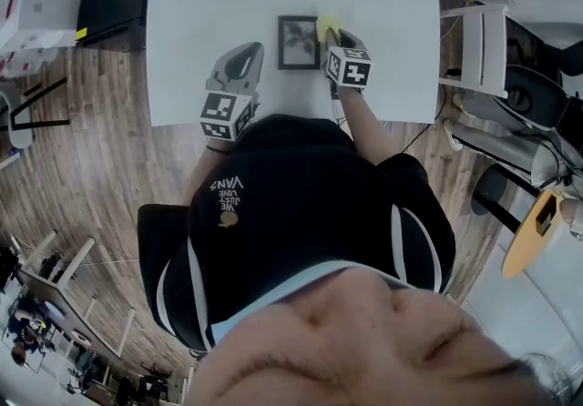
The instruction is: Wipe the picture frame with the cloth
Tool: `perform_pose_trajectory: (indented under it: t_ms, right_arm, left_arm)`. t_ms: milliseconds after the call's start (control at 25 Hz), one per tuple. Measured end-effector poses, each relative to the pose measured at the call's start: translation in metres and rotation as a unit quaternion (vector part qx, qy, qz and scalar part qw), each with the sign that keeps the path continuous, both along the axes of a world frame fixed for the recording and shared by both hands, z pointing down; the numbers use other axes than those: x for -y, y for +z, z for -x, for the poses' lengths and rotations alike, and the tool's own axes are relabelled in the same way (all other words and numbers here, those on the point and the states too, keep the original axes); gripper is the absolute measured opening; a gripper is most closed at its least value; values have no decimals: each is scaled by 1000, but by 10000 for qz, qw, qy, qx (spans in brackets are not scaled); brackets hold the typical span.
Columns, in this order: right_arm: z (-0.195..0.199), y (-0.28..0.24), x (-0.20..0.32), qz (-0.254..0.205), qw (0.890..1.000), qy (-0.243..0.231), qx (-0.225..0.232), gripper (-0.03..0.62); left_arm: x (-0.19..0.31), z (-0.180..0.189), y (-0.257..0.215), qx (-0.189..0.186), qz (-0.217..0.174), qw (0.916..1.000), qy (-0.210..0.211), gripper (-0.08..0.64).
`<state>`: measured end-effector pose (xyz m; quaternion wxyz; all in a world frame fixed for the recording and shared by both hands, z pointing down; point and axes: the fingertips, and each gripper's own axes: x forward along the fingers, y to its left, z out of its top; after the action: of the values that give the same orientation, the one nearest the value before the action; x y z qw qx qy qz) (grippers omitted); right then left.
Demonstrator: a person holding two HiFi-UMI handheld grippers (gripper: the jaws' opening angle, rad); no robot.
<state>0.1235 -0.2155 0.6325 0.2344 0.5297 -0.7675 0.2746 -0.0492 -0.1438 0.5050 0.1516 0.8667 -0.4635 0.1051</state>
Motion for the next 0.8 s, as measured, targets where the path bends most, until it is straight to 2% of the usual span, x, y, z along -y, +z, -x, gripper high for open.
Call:
perform_pose_trajectory:
  t_ms: [400, 600, 800]
  right_arm:
    - [-1, -7, -4, -72, 9999, 71, 84, 46]
    - [13, -18, -5, -165, 9994, -76, 286, 46]
    - [45, -21, -12, -144, 9982, -311, 485, 46]
  left_arm:
    - [-3, -3, -2, -20, -21, 10000, 55, 17]
    - [-8, 1, -3, 1, -3, 10000, -48, 18]
    - [-15, 15, -3, 8, 0, 9998, -184, 18]
